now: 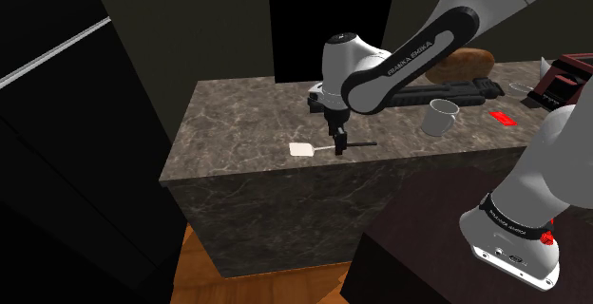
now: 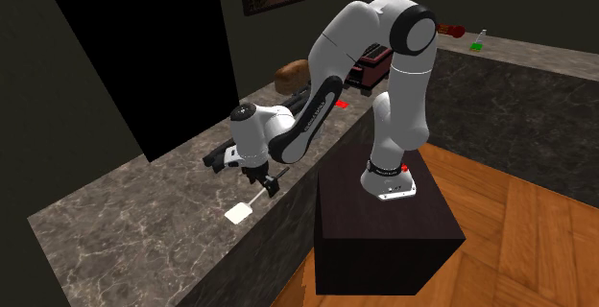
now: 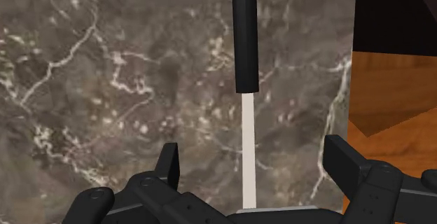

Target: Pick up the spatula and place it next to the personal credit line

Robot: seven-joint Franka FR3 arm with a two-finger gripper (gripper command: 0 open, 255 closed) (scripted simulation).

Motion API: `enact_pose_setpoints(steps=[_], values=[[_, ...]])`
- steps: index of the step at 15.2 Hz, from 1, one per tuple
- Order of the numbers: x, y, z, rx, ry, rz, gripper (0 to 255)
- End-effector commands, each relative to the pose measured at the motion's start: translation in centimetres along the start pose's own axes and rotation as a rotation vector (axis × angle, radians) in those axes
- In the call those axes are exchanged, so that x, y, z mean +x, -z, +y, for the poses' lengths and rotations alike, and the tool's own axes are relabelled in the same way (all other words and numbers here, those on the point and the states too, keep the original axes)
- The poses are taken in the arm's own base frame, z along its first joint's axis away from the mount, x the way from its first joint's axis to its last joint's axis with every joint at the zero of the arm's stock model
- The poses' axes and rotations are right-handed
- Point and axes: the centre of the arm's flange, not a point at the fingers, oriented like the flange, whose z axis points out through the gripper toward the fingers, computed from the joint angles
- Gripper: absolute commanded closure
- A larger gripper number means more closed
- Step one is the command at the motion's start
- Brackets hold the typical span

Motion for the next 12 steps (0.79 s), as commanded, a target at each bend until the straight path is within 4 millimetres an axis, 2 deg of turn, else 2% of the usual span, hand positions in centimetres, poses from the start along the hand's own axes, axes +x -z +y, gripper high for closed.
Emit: enact_pose_setpoints(steps=[1, 5, 6, 12], values=[[0.01, -0.04, 0.01, 0.000, 0.000, 0.000, 0], [0.01, -0.04, 0.01, 0.000, 0.000, 0.000, 0], [0.01, -0.04, 0.01, 0.000, 0.000, 0.000, 255], [0.01, -0.04, 0.01, 0.000, 0.000, 0.000, 255]])
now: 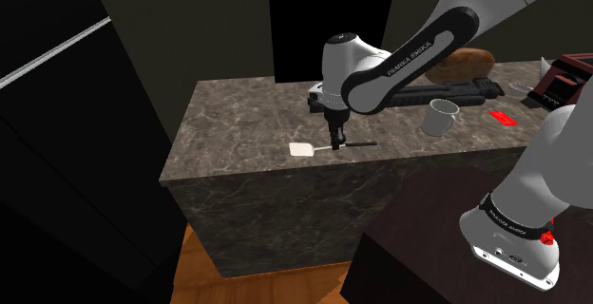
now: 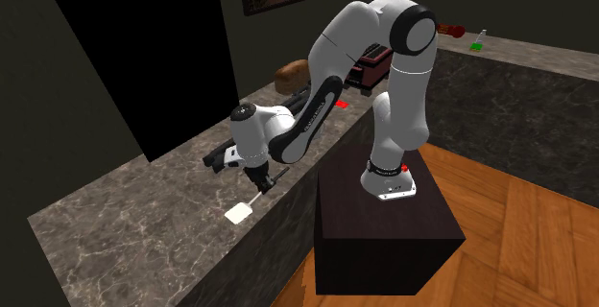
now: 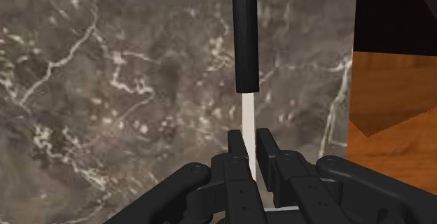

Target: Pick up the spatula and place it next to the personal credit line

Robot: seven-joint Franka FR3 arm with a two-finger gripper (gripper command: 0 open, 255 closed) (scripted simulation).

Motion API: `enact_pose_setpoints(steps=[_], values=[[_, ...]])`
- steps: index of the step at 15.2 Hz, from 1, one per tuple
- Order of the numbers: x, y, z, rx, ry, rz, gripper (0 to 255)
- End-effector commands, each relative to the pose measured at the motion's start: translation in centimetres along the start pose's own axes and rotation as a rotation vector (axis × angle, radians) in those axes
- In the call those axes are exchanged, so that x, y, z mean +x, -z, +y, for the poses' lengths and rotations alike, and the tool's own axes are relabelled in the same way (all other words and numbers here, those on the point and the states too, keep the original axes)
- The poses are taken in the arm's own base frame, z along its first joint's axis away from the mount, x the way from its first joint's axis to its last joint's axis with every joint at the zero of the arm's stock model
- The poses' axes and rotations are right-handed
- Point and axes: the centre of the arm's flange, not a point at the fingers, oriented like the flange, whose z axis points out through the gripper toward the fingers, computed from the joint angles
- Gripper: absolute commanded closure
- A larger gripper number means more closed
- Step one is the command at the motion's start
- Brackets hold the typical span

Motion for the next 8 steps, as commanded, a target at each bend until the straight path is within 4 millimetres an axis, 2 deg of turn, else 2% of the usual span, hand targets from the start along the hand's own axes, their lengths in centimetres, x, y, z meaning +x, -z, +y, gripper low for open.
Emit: enact_pose_setpoints(steps=[1, 3, 8], values=[[0.0, 0.0, 0.0, 0.000, 0.000, 0.000, 255], [0.0, 0.0, 0.0, 0.000, 0.000, 0.000, 255], [-0.2, 2.6, 0.0, 0.000, 0.000, 0.000, 255]])
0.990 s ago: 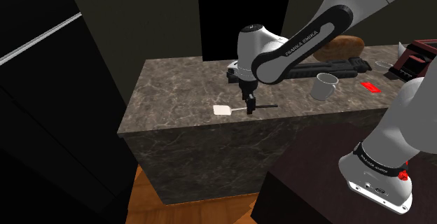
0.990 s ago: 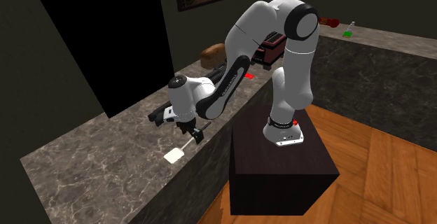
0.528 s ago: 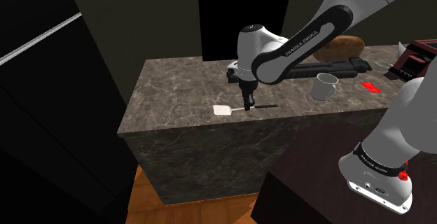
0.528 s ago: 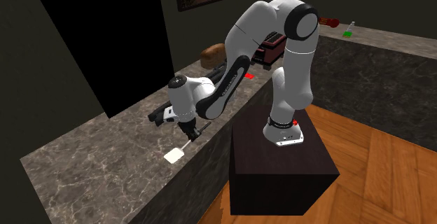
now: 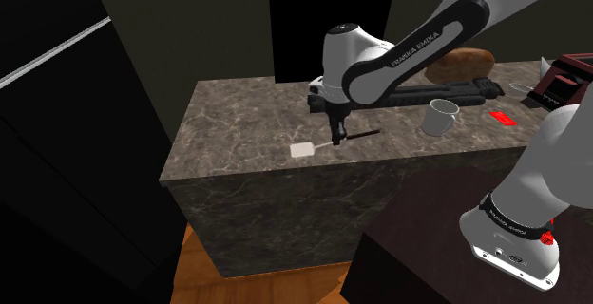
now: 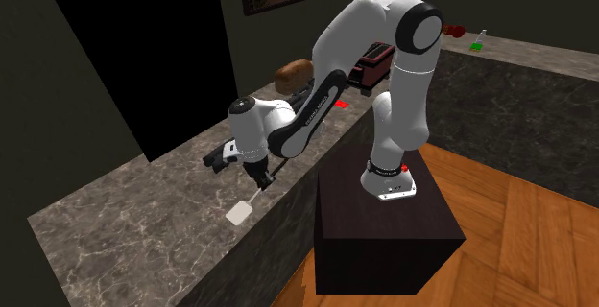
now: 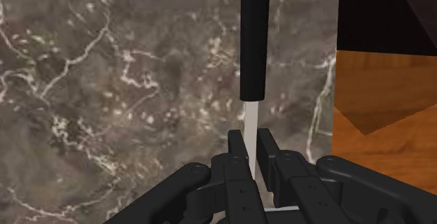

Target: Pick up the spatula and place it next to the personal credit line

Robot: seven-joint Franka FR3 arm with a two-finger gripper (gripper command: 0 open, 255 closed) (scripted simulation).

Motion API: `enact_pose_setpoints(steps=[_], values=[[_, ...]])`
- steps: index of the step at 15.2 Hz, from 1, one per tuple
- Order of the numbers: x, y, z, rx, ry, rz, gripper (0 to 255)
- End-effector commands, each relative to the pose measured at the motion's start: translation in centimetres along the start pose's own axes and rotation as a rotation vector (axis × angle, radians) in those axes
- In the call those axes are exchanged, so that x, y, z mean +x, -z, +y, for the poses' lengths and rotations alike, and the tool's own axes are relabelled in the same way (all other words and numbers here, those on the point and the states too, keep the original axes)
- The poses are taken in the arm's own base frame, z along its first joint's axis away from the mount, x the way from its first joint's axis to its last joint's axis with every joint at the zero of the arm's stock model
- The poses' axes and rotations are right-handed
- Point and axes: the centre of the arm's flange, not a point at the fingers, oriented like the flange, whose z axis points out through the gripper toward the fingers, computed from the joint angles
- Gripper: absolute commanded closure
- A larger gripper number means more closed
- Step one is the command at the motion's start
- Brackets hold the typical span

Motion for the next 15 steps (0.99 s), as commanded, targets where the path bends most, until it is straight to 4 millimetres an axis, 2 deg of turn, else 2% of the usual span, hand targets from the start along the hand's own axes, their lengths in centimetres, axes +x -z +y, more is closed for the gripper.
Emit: enact_pose_setpoints(steps=[1, 11, 15], values=[[-0.1, 1.0, 0.1, 0.000, 0.000, 0.000, 255], [-0.4, 6.3, 0.1, 0.000, 0.000, 0.000, 255], [-5.7, 5.9, 0.5, 0.000, 0.000, 0.000, 255]])
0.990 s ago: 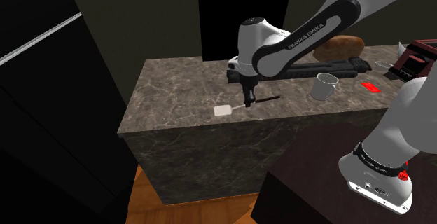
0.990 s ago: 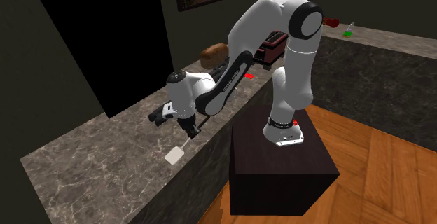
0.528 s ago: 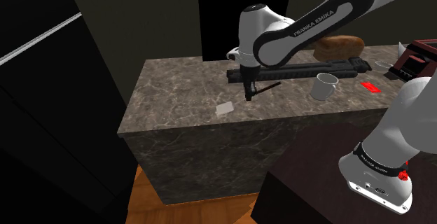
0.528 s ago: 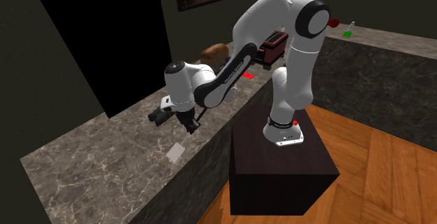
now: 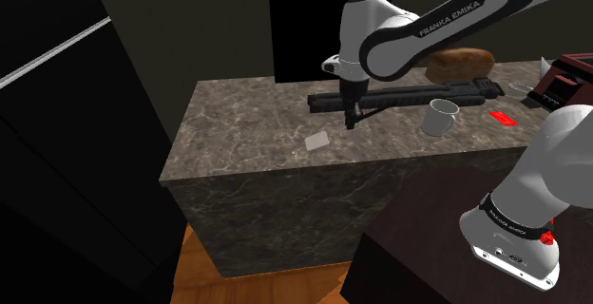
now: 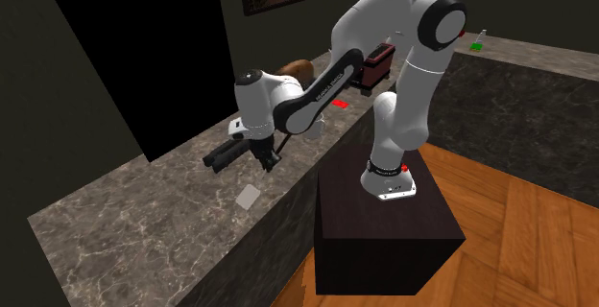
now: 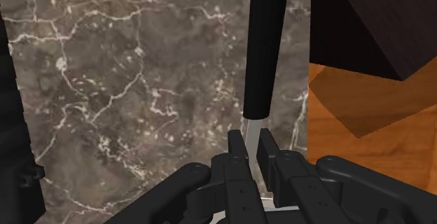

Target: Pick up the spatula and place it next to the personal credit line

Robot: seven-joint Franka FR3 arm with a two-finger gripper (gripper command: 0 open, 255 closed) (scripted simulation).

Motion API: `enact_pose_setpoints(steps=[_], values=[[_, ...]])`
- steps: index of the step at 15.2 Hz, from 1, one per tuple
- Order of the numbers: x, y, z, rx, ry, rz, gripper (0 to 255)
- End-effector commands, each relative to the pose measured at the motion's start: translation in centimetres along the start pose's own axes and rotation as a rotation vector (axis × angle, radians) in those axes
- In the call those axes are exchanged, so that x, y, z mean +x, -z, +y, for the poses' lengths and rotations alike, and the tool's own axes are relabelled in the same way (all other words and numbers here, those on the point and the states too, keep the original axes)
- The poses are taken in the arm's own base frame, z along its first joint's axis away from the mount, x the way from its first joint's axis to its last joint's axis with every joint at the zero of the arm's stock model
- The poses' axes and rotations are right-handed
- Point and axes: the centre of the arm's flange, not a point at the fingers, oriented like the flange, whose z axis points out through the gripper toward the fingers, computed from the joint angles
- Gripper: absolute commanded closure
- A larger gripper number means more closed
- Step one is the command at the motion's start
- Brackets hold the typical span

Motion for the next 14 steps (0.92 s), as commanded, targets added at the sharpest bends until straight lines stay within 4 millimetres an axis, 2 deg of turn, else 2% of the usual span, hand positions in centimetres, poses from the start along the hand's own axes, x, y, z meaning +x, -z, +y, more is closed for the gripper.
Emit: enact_pose_setpoints(steps=[1, 14], values=[[-2.8, 0.1, 0.3, 0.000, 0.001, 0.000, 255], [-19.9, -1.0, 1.8, 0.000, 0.001, 0.000, 255]])
